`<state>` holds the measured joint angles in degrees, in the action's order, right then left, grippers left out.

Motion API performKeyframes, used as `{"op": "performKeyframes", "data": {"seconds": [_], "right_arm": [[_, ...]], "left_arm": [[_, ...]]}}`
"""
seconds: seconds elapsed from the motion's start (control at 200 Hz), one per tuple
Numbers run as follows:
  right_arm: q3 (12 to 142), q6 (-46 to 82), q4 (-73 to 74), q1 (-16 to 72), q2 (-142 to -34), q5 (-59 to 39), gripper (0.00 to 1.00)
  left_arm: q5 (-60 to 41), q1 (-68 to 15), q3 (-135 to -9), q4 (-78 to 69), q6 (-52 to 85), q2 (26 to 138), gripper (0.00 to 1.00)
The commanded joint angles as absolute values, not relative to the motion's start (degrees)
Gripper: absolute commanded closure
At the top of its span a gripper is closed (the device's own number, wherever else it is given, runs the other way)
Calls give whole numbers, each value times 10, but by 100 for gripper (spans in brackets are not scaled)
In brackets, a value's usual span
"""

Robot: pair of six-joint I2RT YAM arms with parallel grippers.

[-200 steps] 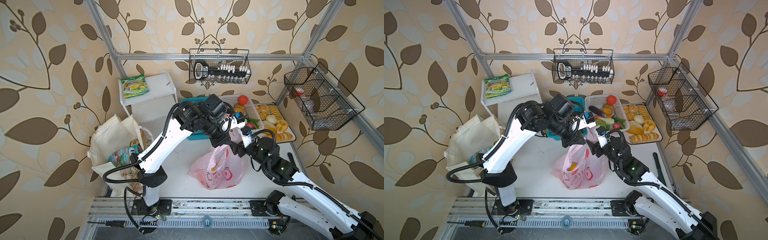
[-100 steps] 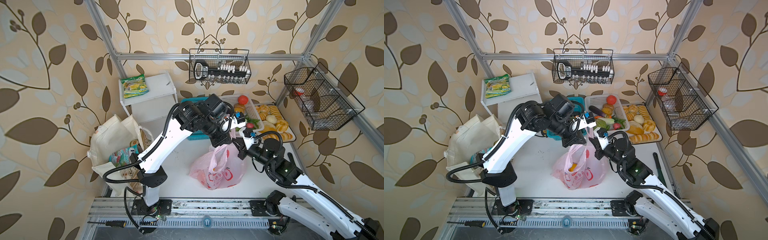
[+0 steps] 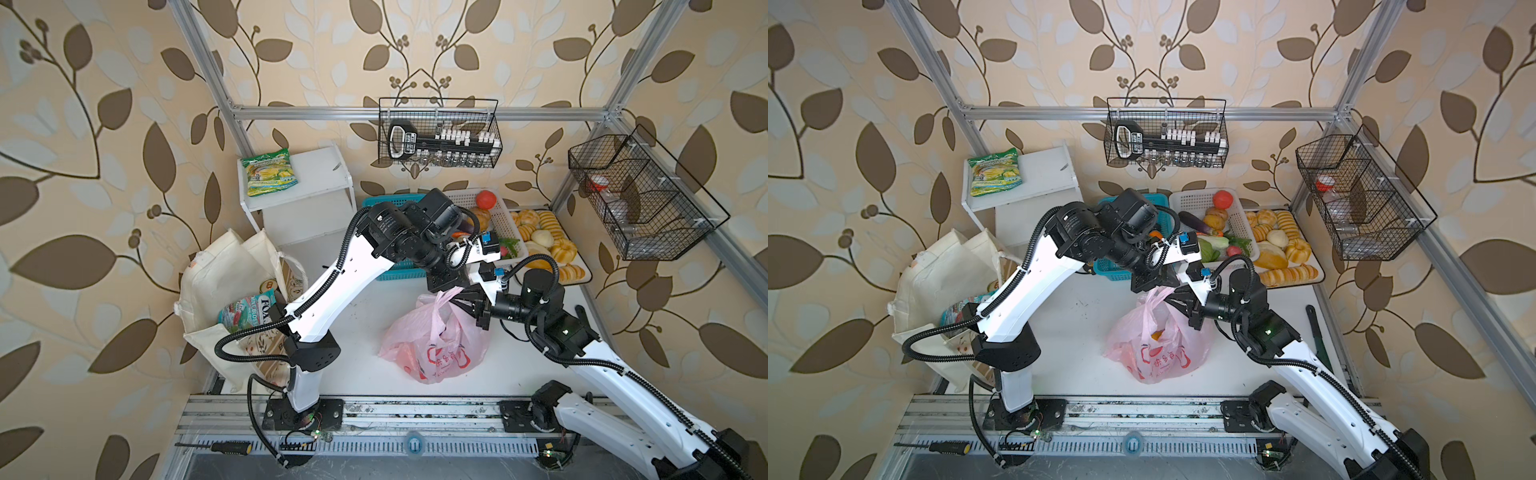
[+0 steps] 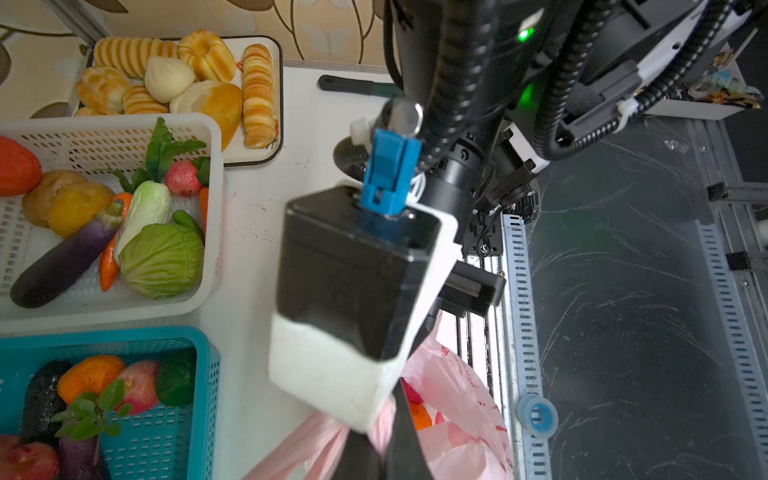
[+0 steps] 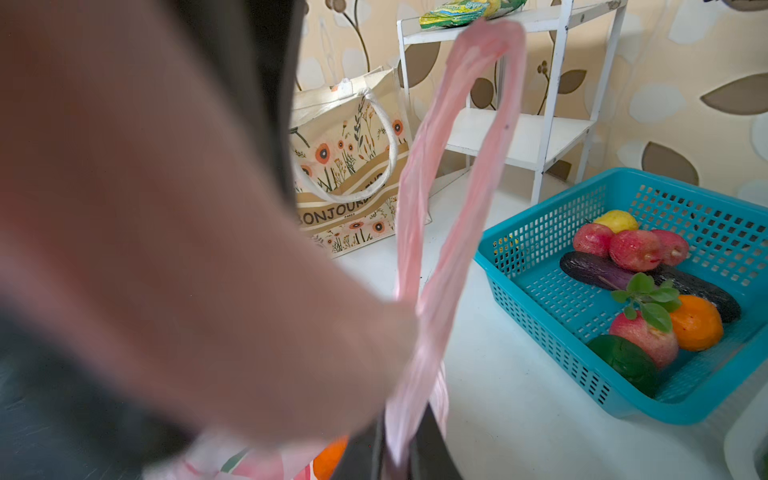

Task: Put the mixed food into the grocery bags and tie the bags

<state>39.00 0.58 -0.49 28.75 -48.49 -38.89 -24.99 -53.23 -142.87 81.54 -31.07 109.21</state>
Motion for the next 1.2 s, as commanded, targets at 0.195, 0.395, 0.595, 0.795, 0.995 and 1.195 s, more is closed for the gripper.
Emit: {"op": "performKeyframes", "data": {"seconds": [0.195, 0.395, 0.595, 0.795, 0.995, 1.195], "right_arm": [[389, 16, 0, 269, -460, -474, 56], [376, 34, 20, 263, -446, -500, 37], [381, 70, 41, 264, -469, -509, 28], [371, 96, 74, 303, -482, -441, 21], [356, 114, 110, 336, -480, -379, 22], [338, 114, 115, 336, -470, -334, 34]], "left_arm": [[-210, -533, -1427, 771, -352, 1099, 100], [-215, -533, -1423, 766, -353, 1100, 100], [-236, -533, -1423, 757, -350, 1103, 100], [-236, -533, -1426, 730, -320, 1108, 100], [-216, -533, -1426, 709, -291, 1112, 100], [-220, -533, -1424, 689, -276, 1105, 100]]}}
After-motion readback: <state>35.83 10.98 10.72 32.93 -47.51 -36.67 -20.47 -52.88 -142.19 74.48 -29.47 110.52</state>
